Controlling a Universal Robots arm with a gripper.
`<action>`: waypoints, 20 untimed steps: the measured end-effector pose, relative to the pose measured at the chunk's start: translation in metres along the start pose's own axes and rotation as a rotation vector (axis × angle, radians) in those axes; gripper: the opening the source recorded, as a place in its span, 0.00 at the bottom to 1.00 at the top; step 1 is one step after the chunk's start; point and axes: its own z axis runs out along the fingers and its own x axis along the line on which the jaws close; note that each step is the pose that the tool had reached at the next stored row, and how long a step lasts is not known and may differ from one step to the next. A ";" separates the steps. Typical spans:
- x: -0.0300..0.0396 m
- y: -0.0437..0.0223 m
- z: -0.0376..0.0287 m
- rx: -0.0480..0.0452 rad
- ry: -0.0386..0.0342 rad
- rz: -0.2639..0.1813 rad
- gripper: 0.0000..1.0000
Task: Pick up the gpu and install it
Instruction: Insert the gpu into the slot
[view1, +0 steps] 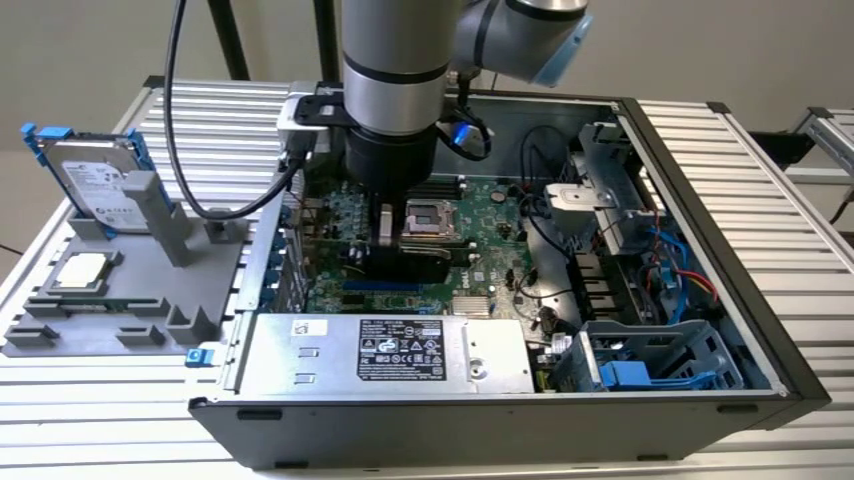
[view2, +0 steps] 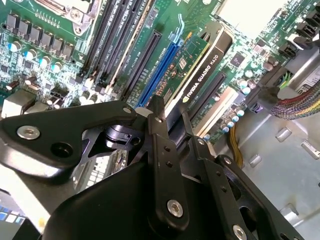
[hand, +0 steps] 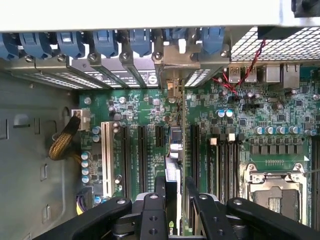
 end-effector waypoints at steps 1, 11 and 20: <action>-0.0001 0.0002 0.0005 0.0001 -0.0002 0.000 0.00; -0.0019 0.0015 0.0050 0.0000 0.0001 0.000 0.00; -0.0034 0.0023 0.0082 0.0000 0.0001 0.000 0.00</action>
